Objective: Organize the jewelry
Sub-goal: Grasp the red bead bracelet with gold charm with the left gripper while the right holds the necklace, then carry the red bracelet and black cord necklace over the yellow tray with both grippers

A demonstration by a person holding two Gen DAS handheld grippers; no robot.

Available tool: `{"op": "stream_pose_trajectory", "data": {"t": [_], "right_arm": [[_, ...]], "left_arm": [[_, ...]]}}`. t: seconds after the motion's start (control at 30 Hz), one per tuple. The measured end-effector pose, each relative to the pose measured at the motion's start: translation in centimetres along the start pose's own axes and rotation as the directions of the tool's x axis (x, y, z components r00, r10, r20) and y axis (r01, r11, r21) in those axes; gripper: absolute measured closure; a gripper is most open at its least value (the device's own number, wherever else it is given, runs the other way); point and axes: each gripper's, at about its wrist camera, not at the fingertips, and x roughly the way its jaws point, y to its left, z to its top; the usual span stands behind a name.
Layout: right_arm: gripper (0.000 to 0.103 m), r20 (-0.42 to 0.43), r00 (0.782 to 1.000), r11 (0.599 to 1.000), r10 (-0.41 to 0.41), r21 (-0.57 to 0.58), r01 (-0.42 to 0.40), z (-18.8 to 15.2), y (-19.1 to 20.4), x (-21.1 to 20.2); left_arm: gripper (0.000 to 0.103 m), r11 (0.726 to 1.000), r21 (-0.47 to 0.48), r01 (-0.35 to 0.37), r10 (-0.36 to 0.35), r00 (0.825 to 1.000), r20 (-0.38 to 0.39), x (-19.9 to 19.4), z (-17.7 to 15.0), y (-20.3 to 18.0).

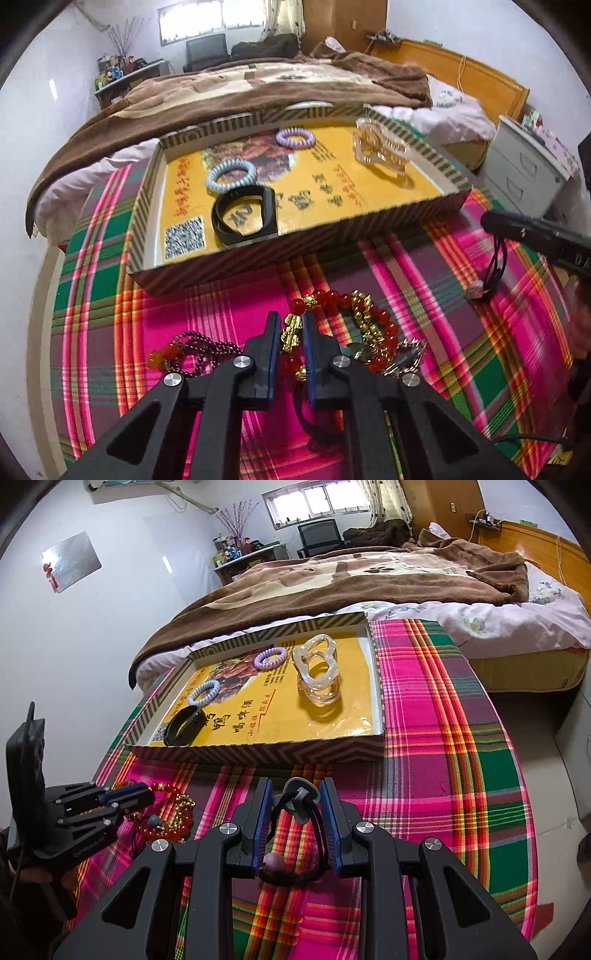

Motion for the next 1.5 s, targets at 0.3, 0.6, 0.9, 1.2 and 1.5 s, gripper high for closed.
{"op": "stream_pose_trajectory", "data": {"t": [0.3,0.6,0.9,1.2,1.5], "right_arm": [[0.076,0.032,0.999,1.000,0.002,-0.012,-0.001,0.3,0.7,-1.3],[0.076,0.063,0.998,1.000,0.000,-0.021,0.001,0.6,1.3,-2.6],[0.076,0.110,0.994,0.999,-0.004,-0.039,0.008,2.2,2.2,-3.9],[0.076,0.163,0.987,0.997,-0.001,-0.077,0.014,4.6,3.6,-4.8],[0.076,0.176,0.984,0.996,0.006,-0.088,0.009,7.8,4.7,-3.2]], "left_arm": [[0.093,1.000,0.010,0.026,-0.027,0.994,0.105,-3.6,1.0,-1.0],[0.093,0.999,0.016,0.034,-0.036,0.985,0.171,-5.8,2.0,-1.6],[0.093,0.999,0.027,0.033,-0.039,0.973,0.228,-7.8,3.6,-2.1],[0.093,0.999,0.035,0.025,-0.034,0.963,0.267,-8.9,5.9,-1.9],[0.093,0.999,0.004,0.039,-0.038,0.959,0.280,-7.4,9.4,0.1]]}}
